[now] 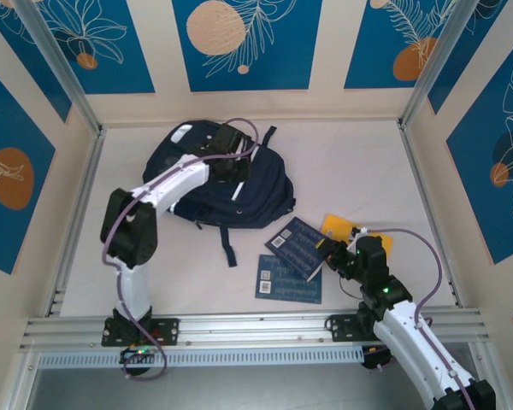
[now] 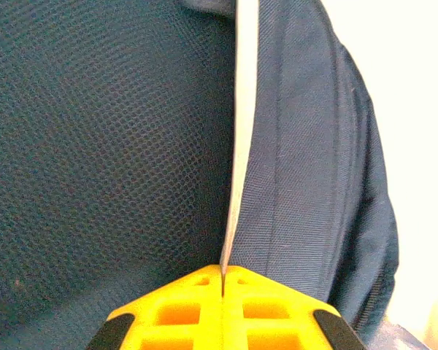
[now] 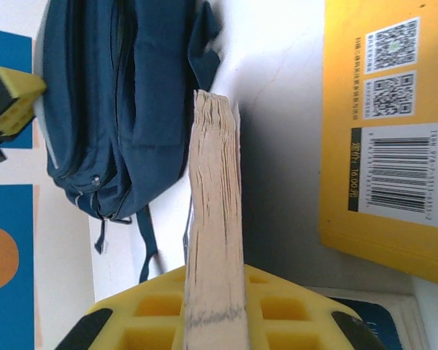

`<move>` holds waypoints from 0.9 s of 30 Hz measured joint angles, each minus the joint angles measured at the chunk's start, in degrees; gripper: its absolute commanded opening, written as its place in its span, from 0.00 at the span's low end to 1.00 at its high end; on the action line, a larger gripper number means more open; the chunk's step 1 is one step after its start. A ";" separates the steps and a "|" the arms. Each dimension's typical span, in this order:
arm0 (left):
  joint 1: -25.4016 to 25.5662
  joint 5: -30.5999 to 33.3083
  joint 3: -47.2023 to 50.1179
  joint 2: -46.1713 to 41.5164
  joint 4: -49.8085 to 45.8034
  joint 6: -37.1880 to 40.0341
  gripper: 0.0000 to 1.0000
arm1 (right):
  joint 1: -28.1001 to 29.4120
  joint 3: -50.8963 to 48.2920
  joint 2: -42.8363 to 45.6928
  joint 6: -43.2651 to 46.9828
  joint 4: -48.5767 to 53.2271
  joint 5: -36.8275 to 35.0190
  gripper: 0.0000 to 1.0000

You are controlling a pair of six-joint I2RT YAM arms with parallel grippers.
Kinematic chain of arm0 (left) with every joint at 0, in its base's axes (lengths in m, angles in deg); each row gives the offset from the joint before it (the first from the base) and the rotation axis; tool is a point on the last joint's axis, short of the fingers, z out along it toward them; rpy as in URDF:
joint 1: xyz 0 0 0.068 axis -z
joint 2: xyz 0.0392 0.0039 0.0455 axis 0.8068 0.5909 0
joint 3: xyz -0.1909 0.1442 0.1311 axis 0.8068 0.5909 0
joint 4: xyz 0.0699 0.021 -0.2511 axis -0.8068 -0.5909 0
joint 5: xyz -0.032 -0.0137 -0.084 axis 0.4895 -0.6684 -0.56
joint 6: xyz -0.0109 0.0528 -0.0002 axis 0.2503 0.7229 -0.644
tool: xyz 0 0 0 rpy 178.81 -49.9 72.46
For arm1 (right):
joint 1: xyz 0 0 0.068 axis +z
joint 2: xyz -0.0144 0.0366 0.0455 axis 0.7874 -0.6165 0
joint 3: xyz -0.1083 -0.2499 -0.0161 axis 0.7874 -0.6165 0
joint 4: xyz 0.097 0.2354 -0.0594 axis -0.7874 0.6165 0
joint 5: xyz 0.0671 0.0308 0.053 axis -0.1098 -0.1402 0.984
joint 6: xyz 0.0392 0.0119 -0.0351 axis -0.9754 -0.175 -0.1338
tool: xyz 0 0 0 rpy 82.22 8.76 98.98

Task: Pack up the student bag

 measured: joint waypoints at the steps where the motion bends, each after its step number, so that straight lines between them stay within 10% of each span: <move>1: -0.02 -0.15 0.55 -1.68 -0.20 0.02 0.00 | 0.00 0.44 0.00 0.24 -0.02 0.33 0.00; 20: -3.02 -5.92 4.98 -16.41 -5.31 1.29 0.00 | -0.11 7.02 2.91 2.75 0.44 8.81 0.00; 27: -3.08 -9.07 4.98 -17.20 -6.14 1.57 0.00 | 0.20 7.37 -12.35 -2.45 -13.31 9.79 0.00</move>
